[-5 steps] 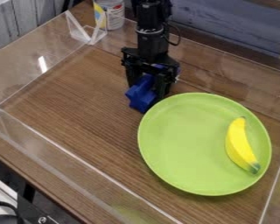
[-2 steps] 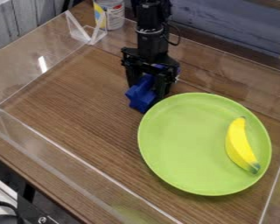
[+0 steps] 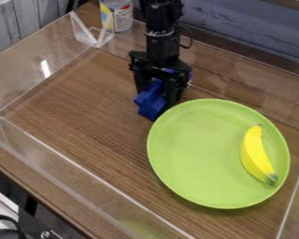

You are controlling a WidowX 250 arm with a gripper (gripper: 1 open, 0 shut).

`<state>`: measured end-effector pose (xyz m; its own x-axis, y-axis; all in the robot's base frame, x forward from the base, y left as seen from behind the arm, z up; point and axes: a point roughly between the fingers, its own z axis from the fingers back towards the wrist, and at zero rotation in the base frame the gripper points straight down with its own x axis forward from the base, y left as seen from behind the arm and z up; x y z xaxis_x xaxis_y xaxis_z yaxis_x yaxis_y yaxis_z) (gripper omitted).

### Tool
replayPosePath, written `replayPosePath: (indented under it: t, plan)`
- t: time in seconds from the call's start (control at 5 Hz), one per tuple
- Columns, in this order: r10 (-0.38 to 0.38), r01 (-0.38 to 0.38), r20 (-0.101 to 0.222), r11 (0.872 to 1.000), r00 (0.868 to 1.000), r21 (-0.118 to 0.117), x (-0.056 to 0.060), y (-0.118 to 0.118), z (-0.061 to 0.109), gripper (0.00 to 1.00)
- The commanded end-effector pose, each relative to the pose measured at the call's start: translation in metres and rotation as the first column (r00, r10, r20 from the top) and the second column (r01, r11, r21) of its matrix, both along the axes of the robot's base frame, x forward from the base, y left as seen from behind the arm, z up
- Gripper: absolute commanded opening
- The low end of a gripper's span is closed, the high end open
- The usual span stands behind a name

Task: Put the blue object in the green plate

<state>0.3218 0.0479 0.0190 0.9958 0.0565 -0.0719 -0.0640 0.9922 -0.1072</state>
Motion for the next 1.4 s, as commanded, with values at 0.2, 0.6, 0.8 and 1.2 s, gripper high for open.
replayPosePath:
  t: [0.2,0.6,0.8,1.2]
  plan:
    - [0.037,-0.037,-0.018,0.999,0.999,-0.011,-0.0063,-0.0021,-0.0042,0.0]
    - [0.041,-0.041,-0.018,0.999,0.999,-0.017,-0.0073,-0.0042,-0.0042,0.0]
    - [0.043,-0.043,-0.019,0.999,0.999,-0.02,-0.008,-0.0054,-0.0041,0.0]
    - [0.045,-0.046,-0.02,0.999,0.999,-0.028,-0.0097,-0.0082,-0.0025,0.0]
